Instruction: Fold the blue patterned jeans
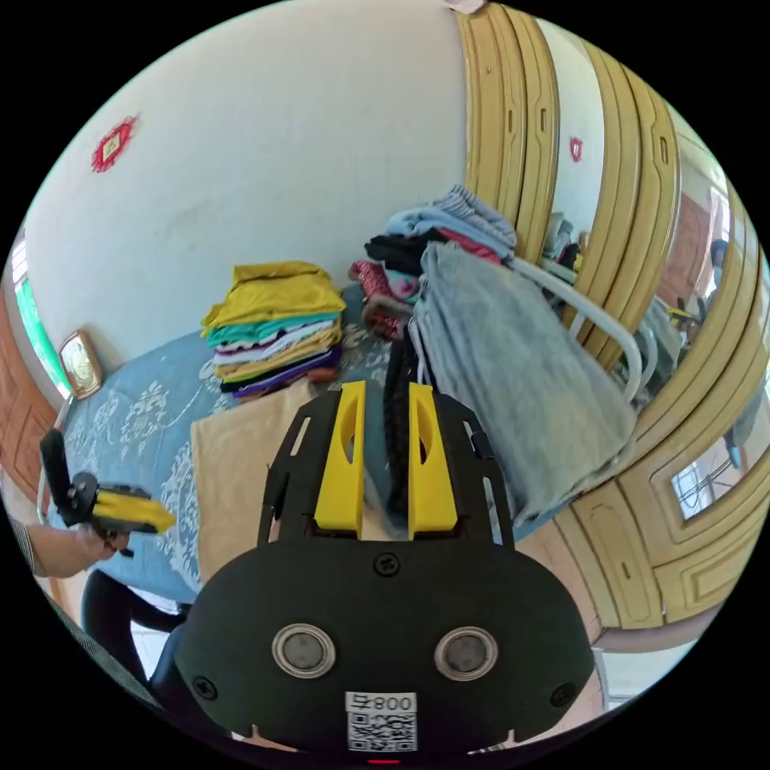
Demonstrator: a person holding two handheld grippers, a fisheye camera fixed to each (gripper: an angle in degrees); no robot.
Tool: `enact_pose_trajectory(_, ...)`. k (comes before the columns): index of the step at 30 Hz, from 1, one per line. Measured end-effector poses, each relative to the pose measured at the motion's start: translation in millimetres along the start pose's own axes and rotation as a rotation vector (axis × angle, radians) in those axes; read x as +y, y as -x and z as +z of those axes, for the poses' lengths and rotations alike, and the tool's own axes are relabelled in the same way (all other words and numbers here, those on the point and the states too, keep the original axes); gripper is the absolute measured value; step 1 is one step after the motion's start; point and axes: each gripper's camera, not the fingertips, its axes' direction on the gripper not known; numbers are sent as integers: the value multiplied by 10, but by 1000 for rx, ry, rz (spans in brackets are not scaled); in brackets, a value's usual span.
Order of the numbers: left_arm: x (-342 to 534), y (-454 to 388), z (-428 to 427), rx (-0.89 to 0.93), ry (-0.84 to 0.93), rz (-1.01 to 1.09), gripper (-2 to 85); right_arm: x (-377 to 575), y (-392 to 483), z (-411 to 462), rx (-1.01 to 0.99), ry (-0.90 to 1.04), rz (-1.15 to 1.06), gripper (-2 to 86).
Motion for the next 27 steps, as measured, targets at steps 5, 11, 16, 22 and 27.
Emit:
enact_pose_trajectory(5,311,-2,-118,19,14,-32,4,-538,222,247,76,-1,-1,101)
enact_pose_trajectory(11,722,-38,-288,19,34,-62,2,-723,652,756,122,66,11,120)
enact_pose_trajectory(16,1080,-56,-451,18,53,-96,2,-639,949,1059,244,102,63,82)
enact_pose_trajectory(22,1551,-121,-762,11,42,-136,2,-332,1145,926,171,80,132,46)
enact_pose_trajectory(27,1974,-313,-1105,10,20,-140,1,85,1227,360,-3,-21,224,28)
